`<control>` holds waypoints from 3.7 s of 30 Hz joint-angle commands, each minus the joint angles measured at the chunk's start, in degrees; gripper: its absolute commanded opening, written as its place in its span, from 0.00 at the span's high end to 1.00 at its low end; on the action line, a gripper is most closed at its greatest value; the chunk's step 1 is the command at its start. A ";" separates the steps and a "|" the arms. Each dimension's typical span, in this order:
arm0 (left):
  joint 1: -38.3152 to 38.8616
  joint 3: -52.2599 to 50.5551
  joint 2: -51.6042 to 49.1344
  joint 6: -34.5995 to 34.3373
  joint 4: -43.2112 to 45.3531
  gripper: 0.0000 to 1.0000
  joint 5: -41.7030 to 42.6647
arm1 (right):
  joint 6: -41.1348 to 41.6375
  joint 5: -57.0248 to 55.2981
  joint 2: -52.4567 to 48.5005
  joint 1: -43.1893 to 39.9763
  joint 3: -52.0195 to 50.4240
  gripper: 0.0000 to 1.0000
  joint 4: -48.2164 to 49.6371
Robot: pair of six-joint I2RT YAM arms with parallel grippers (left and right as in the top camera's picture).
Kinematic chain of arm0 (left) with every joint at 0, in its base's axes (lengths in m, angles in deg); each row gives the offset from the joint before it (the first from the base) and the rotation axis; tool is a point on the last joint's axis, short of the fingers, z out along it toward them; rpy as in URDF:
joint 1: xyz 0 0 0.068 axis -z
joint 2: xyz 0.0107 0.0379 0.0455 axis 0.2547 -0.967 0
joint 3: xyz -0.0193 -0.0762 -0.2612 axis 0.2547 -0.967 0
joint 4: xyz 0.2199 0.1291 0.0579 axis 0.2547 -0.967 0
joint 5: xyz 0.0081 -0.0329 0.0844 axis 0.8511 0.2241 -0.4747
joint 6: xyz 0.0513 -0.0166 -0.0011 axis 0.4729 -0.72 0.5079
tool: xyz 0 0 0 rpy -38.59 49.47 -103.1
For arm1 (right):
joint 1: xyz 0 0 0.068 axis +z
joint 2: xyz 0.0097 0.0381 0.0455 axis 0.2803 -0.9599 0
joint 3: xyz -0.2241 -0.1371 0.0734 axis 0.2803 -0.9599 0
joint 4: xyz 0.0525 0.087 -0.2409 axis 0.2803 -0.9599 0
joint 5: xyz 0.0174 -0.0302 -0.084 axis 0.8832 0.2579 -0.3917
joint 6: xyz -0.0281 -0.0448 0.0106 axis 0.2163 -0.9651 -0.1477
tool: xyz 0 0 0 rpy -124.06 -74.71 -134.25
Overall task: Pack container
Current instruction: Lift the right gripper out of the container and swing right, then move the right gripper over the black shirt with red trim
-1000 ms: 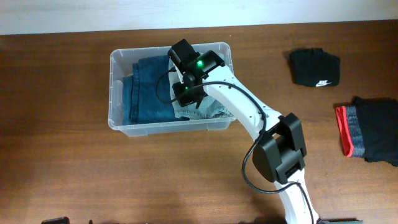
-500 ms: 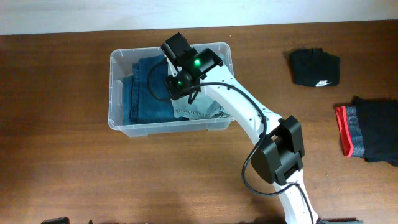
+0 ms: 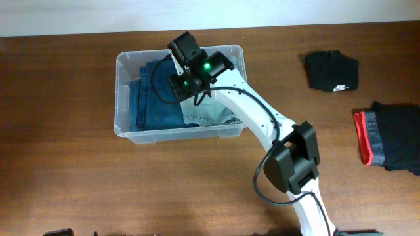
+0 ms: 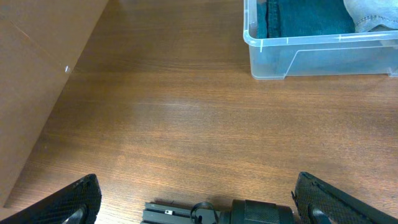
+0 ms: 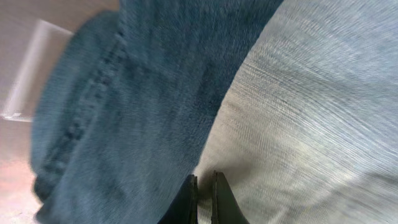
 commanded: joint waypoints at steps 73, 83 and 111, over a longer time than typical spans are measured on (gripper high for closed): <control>0.28 -0.13 0.11 0.04 0.00 0.01 -0.98 | 13.79 6.64 22.08 -86.73 11.15 0.01 -40.02; 0.28 -0.13 0.11 0.04 0.00 0.01 -0.98 | 13.14 -6.36 41.55 -82.03 11.19 0.01 -31.87; 0.28 -0.13 0.11 0.04 0.00 0.01 -0.98 | 3.23 -44.89 53.11 -47.67 11.02 0.01 -29.66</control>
